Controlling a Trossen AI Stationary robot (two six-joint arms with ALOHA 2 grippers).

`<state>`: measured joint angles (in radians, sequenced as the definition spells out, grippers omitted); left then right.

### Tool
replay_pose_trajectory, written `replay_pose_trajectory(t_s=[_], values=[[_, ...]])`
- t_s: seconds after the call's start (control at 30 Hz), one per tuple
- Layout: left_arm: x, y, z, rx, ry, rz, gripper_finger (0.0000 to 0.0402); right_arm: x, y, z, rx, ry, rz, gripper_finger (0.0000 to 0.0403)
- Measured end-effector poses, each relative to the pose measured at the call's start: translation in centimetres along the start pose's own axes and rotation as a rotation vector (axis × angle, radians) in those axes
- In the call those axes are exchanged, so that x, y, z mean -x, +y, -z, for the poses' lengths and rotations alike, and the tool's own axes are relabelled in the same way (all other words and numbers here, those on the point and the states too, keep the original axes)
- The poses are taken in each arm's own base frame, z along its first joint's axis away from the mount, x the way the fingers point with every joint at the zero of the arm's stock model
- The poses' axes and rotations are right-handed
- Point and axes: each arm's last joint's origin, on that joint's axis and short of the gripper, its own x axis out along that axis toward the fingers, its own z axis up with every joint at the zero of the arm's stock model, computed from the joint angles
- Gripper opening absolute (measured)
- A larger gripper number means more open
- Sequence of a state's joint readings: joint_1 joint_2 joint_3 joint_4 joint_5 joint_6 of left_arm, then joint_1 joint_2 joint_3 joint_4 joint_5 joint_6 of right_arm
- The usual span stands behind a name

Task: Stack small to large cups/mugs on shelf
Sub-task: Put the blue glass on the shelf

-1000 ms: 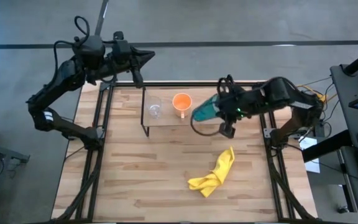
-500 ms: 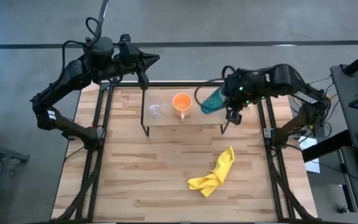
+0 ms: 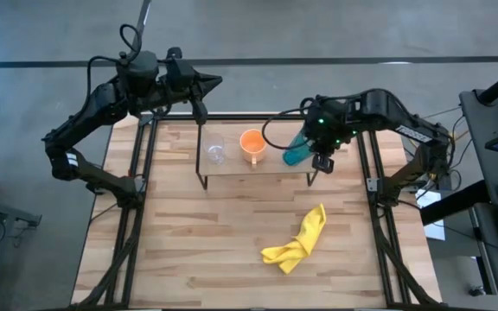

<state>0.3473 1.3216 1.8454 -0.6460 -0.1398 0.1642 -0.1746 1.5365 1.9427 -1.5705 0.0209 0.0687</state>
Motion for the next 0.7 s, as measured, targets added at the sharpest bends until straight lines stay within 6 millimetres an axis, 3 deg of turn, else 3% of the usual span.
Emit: replay_pose_trajectory(t_s=[0.3,0.7], values=[[0.0,0.0,0.1,0.000,0.002,0.000,0.0000,-0.5,-1.4,0.3,-0.027,0.021,0.029,0.0009],[-0.2,-0.1,0.2,-0.001,0.009,0.001,0.0000,-0.6,-1.6,0.3,-0.013,0.030,0.034,0.0024]])
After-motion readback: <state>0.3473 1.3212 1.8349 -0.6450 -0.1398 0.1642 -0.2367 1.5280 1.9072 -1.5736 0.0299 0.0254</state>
